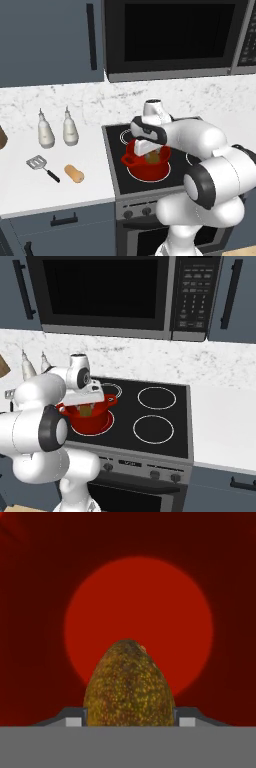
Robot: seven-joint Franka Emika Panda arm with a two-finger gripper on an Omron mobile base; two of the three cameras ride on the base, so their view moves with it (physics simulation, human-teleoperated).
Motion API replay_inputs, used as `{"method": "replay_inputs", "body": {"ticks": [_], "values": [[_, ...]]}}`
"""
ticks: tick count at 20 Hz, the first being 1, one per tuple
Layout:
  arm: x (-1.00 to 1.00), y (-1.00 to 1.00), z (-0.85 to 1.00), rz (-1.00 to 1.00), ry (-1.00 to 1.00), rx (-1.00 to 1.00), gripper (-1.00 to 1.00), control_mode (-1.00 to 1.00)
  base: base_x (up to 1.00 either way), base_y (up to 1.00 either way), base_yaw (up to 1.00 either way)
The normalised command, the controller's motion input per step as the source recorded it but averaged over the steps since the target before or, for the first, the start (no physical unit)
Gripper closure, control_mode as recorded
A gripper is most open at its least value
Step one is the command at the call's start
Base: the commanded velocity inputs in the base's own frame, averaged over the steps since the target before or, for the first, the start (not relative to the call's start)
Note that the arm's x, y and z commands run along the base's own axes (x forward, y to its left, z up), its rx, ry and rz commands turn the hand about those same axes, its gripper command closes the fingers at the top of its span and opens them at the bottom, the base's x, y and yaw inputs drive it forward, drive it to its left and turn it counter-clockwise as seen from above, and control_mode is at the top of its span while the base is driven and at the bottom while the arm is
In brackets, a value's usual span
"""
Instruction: Put the squash and avocado in the pot. Retrieve the spatula and lightly stir the vegetables in the pot.
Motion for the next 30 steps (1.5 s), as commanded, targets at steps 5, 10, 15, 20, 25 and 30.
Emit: {"method": "replay_inputs", "body": {"ticks": [5,10,15,20,25,30], "values": [[0.0,0.0,-0.12,0.0,0.0,0.0,1.0,-1.0,0.0,0.0,0.0],[0.0,0.0,-0.03,0.0,0.0,0.0,-1.0,-1.0,0.0,0.0,0.0],[0.0,0.0,0.05,-0.02,0.0,0.0,-1.0,-1.0,0.0,0.0,0.0],[0.0,0.0,0.27,0.0,-0.01,0.0,-1.0,-1.0,0.0,0.0,0.0],[-0.24,0.02,0.95,-0.03,-0.13,0.0,-1.0,-1.0,0.0,0.0,0.0],[-0.26,0.17,0.51,-0.02,-0.07,-0.01,-1.0,-1.0,0.0,0.0,0.0]]}}
